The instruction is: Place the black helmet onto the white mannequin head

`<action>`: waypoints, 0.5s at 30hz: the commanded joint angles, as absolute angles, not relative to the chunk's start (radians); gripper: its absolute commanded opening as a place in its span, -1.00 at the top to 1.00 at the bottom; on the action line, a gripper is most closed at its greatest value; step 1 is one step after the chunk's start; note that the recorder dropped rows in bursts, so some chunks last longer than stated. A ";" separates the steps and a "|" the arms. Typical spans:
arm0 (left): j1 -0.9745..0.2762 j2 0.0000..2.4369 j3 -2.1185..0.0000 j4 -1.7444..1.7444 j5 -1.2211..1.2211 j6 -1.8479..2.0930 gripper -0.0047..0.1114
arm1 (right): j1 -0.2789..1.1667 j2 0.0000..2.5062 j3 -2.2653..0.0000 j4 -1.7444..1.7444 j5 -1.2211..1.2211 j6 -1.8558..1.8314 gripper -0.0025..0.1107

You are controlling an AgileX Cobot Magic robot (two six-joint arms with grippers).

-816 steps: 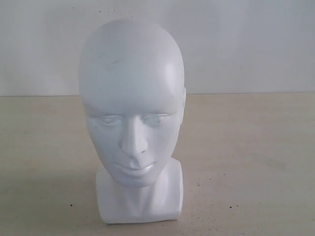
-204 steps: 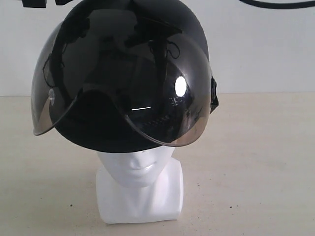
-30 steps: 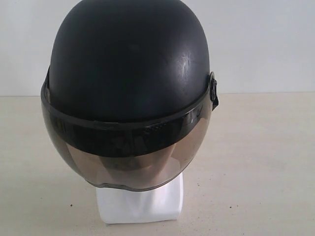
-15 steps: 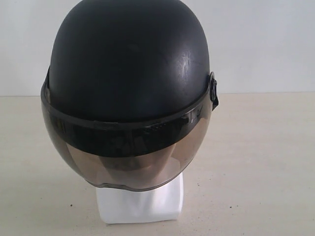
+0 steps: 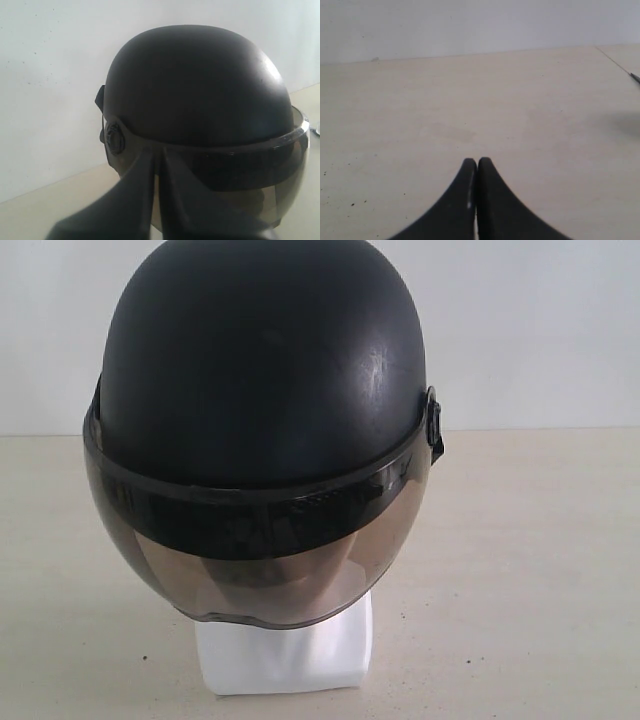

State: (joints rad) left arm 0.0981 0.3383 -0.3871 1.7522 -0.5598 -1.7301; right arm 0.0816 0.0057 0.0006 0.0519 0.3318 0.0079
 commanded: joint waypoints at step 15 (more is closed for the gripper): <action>0.099 0.332 -0.380 1.744 -0.549 -1.742 0.84 | 0.101 0.000 0.000 0.043 0.341 0.016 0.96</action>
